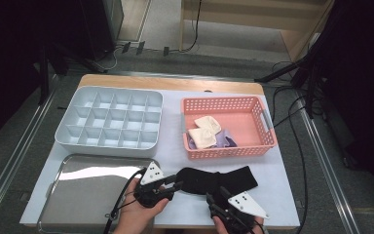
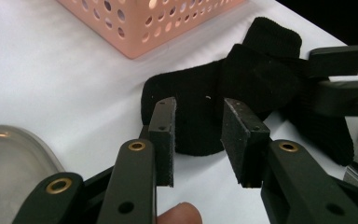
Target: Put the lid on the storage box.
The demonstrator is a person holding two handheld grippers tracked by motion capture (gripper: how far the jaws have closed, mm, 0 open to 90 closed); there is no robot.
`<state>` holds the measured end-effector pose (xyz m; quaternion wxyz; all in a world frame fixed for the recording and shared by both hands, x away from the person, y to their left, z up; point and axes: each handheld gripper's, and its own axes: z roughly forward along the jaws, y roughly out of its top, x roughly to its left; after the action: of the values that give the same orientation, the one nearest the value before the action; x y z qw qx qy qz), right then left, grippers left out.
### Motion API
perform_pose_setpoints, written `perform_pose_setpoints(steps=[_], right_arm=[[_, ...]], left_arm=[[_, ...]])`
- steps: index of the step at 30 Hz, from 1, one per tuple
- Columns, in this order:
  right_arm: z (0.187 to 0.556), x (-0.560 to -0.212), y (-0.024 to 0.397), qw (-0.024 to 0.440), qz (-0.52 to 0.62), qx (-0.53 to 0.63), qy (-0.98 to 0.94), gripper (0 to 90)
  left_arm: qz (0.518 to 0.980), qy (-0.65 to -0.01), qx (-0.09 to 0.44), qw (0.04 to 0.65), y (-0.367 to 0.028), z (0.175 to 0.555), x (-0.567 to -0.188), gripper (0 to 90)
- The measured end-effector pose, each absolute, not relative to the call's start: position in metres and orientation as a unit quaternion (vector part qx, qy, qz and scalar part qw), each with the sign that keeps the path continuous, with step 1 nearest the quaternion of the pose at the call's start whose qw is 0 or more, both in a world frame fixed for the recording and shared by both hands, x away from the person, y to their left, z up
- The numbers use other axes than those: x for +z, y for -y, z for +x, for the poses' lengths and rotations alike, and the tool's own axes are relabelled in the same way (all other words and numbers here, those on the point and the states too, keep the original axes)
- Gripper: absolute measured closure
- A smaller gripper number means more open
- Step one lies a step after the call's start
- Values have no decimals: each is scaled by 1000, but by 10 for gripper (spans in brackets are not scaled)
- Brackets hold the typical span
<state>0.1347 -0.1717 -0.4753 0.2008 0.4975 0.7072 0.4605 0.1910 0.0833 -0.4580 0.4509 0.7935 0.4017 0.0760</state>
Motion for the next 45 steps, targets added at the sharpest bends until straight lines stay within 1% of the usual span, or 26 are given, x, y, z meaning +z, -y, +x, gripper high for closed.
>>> perform_pose_setpoints(steps=[1, 3, 4, 6, 8, 11, 12, 14, 16, 21, 25, 26, 27, 30, 31, 32, 35, 36, 41, 42, 43, 44, 45], right_arm=[[138, -477, 170, 205, 500, 457, -706, 522], [144, -479, 169, 200, 503, 459, -704, 644], [147, -480, 169, 198, 503, 458, -706, 745], [149, -479, 169, 189, 496, 466, -708, 871], [148, -475, 169, 189, 487, 471, -711, 891], [140, -463, 167, 185, 460, 501, -709, 895], [137, -458, 165, 185, 449, 508, -711, 895], [131, -450, 162, 183, 427, 526, -713, 894], [129, -447, 160, 189, 422, 524, -716, 892], [135, -458, 162, 166, 435, 520, -716, 886], [140, -461, 163, 162, 432, 520, -719, 874], [141, -462, 163, 160, 430, 520, -720, 859], [142, -463, 163, 159, 430, 518, -722, 823], [143, -467, 167, 158, 445, 521, -711, 639], [143, -467, 170, 165, 451, 522, -705, 584], [141, -467, 173, 174, 463, 517, -699, 561], [133, -469, 186, 195, 492, 494, -690, 523], [129, -471, 190, 194, 502, 484, -690, 510], [123, -482, 205, 157, 533, 436, -708, 435], [124, -484, 205, 152, 541, 424, -710, 438], [125, -486, 206, 152, 542, 418, -713, 470], [124, -487, 205, 154, 543, 411, -716, 561], [124, -488, 205, 154, 537, 407, -723, 621]], left_arm=[[793, -401, 76, 453, -84, 191, -457, 663], [791, -400, 74, 457, -85, 191, -456, 660], [792, -399, 75, 457, -86, 190, -456, 658], [794, -394, 73, 457, -86, 189, -456, 661], [796, -388, 72, 458, -85, 187, -455, 657], [801, -378, 63, 461, -82, 185, -455, 610], [805, -370, 57, 461, -81, 184, -456, 586], [813, -348, 47, 464, -77, 182, -457, 575], [821, -334, 48, 460, -73, 180, -458, 542], [832, -300, 41, 465, -66, 178, -462, 497], [840, -269, 30, 471, -61, 174, -462, 450], [841, -266, 26, 471, -61, 174, -463, 440], [842, -268, 28, 467, -60, 174, -463, 431], [846, -282, 36, 452, -61, 176, -466, 426], [846, -291, 45, 445, -62, 177, -468, 437], [846, -299, 53, 438, -63, 179, -469, 463], [845, -311, 50, 431, -67, 181, -471, 548], [846, -314, 59, 427, -67, 181, -472, 572], [838, -336, 57, 427, -72, 184, -471, 711], [836, -341, 60, 427, -73, 185, -471, 733], [832, -347, 59, 428, -74, 186, -470, 750], [831, -349, 57, 429, -75, 187, -470, 776], [831, -351, 58, 427, -77, 187, -470, 793]])
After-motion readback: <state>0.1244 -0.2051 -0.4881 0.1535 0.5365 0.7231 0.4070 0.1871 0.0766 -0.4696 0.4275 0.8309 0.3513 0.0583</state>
